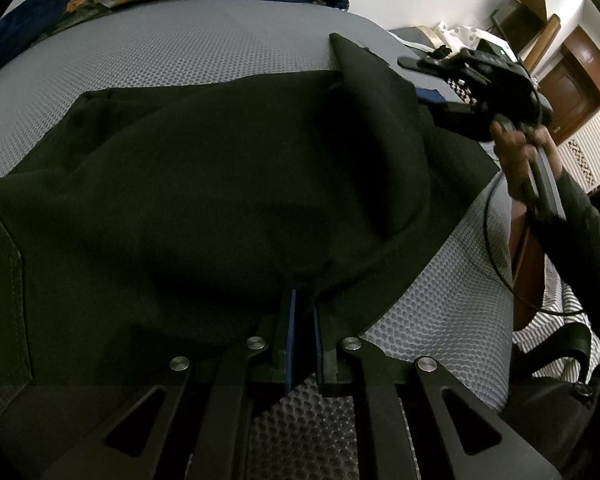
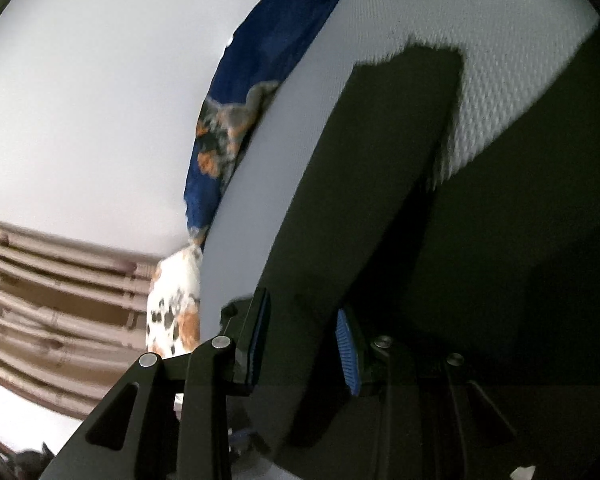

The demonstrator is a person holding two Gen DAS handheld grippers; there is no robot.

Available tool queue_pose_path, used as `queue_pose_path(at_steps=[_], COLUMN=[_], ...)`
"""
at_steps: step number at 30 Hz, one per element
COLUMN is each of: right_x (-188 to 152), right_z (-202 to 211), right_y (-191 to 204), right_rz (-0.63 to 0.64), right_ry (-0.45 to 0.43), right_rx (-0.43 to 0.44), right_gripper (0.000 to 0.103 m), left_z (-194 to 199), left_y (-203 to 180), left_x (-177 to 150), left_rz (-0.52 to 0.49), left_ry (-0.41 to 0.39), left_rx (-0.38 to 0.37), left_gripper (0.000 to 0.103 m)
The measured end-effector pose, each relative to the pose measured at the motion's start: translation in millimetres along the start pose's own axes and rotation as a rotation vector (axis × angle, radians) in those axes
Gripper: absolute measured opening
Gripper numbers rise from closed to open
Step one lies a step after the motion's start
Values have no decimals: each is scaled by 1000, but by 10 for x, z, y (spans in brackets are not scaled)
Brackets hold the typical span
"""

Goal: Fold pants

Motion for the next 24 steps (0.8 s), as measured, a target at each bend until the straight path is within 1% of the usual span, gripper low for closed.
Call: queue_pose_path(at_steps=[5, 10, 12, 14, 17, 19, 20, 22, 24], right_x=[427, 798, 894, 974, 1054, 1091, 1111, 1119, 1083], right_z=[-67, -155, -170, -163, -146, -115, -64, 101, 361], right_y=[-189, -427, -487, -521, -495, -408, -360, -227, -95], right_rz=[-14, -32, -39, -34, -21, 8, 35, 91, 149], right_ry=[-81, -105, -106, -116, -116, -131, -145, -174, -216], right_rx=[-55, -154, -177, -201, -209, -220, -240, -256, -299], right_gripper=[29, 15, 12, 12, 9, 5, 5, 4, 4], left_z=[-2, 0, -2, 1, -10, -16, -21, -22, -18], left_y=[7, 23, 34, 50, 57, 52, 52, 40, 18], left_x=[5, 9, 5, 8, -10, -17, -22, -26, -24], left_rz=[1, 4, 6, 7, 3, 3, 1, -5, -8], left_ry=[3, 3, 3, 4, 4, 3, 2, 2, 2], left_rx=[-2, -3, -5, -7, -8, -6, -4, 0, 2], left_gripper=[9, 9, 9, 9, 9, 9, 9, 9, 9])
Point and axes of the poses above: each gripper's, at about its wrist camera, not at the fingertips, and z roughly against the way its jaws point, y to its left, x to its top, the point moved 6 cm from there along -z, roughly the way its jaws point, and after that the axes turned 7 degrees about -y, right-handed, at the moved point
